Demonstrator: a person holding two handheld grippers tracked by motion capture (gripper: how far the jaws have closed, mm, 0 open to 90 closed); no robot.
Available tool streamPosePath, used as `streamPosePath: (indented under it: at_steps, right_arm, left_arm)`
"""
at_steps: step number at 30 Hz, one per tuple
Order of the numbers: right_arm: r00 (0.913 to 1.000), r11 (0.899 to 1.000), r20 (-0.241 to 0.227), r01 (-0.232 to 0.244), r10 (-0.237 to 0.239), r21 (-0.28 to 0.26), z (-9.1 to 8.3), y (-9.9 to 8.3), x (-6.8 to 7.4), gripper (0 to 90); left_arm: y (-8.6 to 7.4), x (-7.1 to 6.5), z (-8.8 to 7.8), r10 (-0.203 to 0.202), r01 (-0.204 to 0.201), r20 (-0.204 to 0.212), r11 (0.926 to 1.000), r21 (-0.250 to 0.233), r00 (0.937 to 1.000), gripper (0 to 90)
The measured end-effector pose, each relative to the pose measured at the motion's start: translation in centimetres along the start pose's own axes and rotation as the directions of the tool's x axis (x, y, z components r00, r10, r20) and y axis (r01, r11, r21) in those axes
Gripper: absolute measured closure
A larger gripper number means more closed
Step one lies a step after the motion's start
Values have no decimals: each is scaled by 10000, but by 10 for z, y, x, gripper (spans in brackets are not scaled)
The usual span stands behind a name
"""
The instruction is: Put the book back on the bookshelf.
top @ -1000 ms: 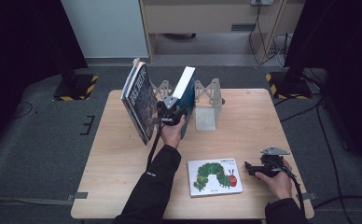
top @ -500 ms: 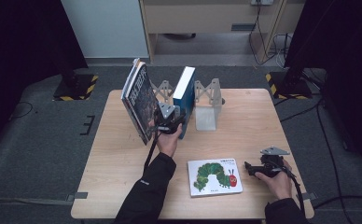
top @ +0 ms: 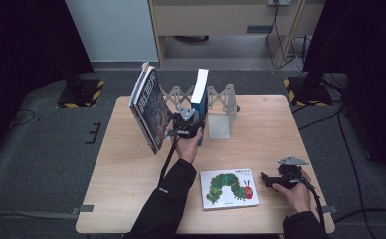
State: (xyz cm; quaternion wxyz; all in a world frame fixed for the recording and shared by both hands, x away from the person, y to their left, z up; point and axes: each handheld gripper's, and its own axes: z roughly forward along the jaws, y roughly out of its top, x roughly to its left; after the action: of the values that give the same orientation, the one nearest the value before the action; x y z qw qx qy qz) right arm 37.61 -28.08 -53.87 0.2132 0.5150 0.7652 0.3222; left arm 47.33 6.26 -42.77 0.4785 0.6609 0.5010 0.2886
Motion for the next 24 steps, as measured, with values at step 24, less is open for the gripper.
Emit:
streamPosePath:
  at_steps: [24]
  right_arm:
    - [10000, 10000, 2, -18, 18, 13, 0, 0, 1, 50]
  left_arm:
    - [-13, -6, -1, 46, -40, 652, 9999, -99, 9979, 568]
